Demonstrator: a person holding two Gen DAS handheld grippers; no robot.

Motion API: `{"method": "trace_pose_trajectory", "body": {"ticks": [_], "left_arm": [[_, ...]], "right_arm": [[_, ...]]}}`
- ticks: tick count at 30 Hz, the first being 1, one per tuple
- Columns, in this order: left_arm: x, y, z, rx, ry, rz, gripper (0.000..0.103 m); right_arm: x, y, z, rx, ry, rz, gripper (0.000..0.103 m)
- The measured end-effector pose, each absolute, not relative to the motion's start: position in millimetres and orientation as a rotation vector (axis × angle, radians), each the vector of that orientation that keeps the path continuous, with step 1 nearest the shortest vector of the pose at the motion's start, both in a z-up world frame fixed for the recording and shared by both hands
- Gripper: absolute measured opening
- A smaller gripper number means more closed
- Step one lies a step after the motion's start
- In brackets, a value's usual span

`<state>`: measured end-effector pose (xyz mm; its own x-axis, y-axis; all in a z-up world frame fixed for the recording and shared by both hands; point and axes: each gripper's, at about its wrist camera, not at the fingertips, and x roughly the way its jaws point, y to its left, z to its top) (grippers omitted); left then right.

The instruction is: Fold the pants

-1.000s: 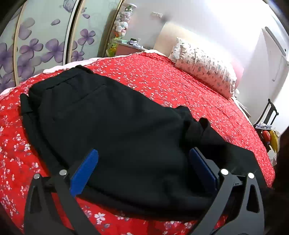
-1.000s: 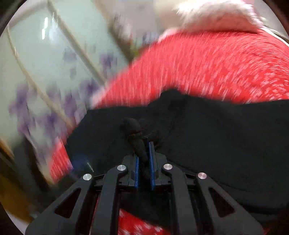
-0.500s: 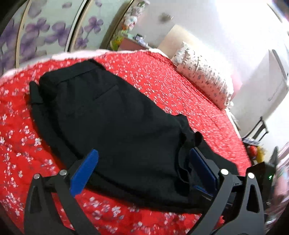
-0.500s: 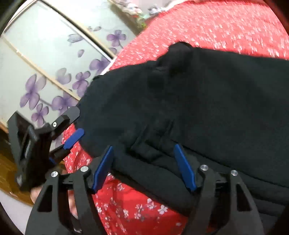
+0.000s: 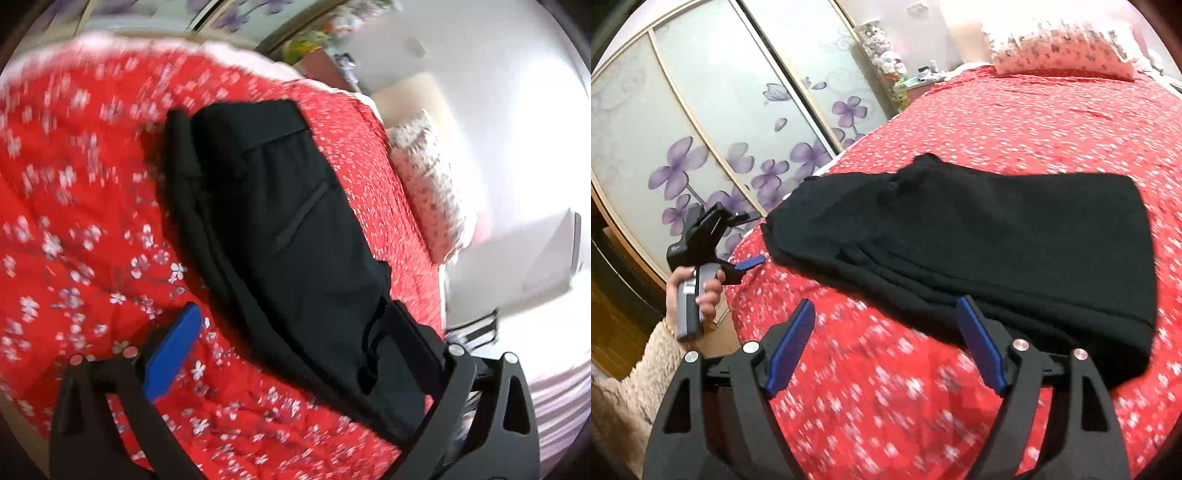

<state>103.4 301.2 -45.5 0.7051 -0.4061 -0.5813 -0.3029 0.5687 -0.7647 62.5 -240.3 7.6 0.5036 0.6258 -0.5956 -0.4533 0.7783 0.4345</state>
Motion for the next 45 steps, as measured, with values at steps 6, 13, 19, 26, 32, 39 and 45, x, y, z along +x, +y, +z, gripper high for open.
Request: {"method": "trace_pose_trajectory", "body": {"ticks": [6, 13, 19, 26, 32, 39, 45], "left_arm": [[125.4, 308.6, -54.6, -1.012, 0.816, -0.027, 0.094], [146.6, 309.2, -37.8, -0.942, 0.807, 0.001, 0.06], [147.4, 325.0, -61.1, -1.123, 0.793, 0.051, 0.054], [152.2, 317.7, -52.6, -1.014, 0.813, 0.144, 0.015], [164.4, 270.6, 13.4, -0.67, 0.748, 0.19, 0.012], [166.1, 156.7, 94.9, -0.25, 0.62, 0.112, 0.011], [151.2, 27.4, 125.0, -0.013, 0.548, -0.131, 0.011]], "right_arm": [[60.1, -262.4, -3.5, 0.275, 0.804, 0.647, 0.081], [61.2, -272.4, -14.4, 0.301, 0.807, 0.644, 0.081], [60.9, -268.5, -23.1, 0.29, 0.836, 0.655, 0.082], [55.2, -268.3, -16.1, 0.293, 0.813, 0.666, 0.083], [48.2, -293.6, 4.6, 0.365, 0.719, 0.631, 0.085], [43.3, -330.2, 22.5, 0.477, 0.623, 0.584, 0.085], [43.6, -367.1, 29.8, 0.584, 0.557, 0.528, 0.085]]}}
